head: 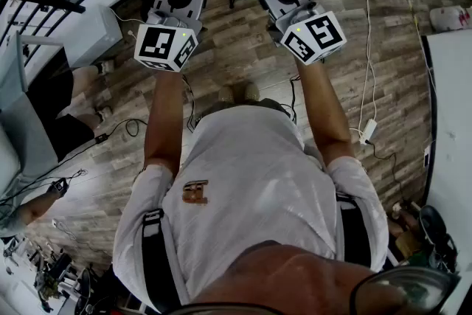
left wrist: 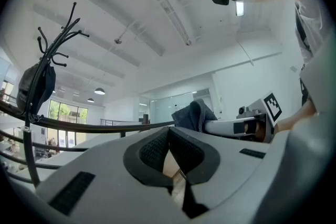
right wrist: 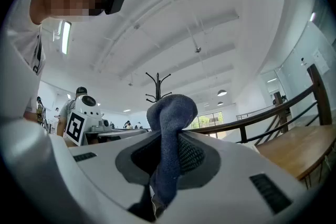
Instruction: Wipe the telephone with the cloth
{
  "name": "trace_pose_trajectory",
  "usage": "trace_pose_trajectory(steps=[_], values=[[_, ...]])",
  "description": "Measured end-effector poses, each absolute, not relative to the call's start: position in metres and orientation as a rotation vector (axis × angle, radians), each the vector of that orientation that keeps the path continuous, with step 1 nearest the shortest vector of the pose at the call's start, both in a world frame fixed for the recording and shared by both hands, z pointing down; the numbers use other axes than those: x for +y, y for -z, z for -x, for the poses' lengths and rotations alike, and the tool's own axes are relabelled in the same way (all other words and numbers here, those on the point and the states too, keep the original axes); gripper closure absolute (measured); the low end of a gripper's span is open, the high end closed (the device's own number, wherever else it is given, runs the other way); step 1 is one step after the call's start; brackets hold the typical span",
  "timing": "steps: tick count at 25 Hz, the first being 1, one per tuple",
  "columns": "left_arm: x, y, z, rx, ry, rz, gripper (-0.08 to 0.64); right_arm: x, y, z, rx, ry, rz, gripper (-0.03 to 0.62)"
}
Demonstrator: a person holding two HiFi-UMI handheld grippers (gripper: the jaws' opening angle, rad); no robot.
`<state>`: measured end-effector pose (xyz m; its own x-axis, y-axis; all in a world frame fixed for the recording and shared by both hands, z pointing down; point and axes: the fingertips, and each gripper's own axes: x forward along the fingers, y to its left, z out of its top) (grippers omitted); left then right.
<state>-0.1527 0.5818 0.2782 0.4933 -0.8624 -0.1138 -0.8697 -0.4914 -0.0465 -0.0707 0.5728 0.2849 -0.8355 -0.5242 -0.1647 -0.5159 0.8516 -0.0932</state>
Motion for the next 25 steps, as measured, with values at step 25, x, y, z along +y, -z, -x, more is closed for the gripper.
trace_pose_trajectory(steps=[25], values=[[0.520,-0.272,0.078,1.557,-0.144,2.603,0.541,0.507,-0.279,-0.016,2.827,0.048,0.845,0.514]])
